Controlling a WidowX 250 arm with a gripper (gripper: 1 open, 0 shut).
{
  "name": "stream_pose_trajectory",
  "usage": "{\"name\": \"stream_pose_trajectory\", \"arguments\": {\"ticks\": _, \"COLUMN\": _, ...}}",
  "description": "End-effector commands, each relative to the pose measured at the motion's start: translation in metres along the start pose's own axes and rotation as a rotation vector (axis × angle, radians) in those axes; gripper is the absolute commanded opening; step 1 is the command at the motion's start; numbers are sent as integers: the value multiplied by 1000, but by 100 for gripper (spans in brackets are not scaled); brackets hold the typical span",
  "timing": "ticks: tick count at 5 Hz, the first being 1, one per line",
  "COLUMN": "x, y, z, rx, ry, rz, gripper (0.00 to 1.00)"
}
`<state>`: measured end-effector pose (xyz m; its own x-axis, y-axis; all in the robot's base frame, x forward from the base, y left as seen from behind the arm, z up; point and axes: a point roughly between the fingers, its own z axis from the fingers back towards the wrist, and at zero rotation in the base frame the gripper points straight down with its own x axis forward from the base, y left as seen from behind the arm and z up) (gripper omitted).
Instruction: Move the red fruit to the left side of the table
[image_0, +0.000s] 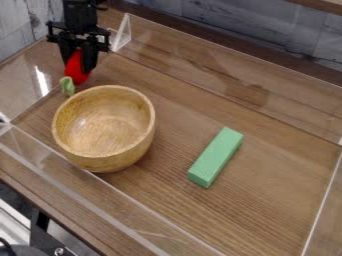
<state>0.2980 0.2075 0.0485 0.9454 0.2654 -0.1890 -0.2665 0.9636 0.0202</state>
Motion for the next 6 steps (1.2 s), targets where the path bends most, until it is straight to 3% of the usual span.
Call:
{"name": "stream_pose_trajectory", "arguments": {"ticks": 1, "x": -1, "y": 7, "z": 32, "rx": 22, "ry": -96, "rz": 10, "gripper": 0}}
{"name": "stream_pose_trajectory", "arguments": {"ticks": 6, "x": 1, "y": 7, "z": 24, "rx": -3, "ry": -132, "rz": -9, "gripper": 0}}
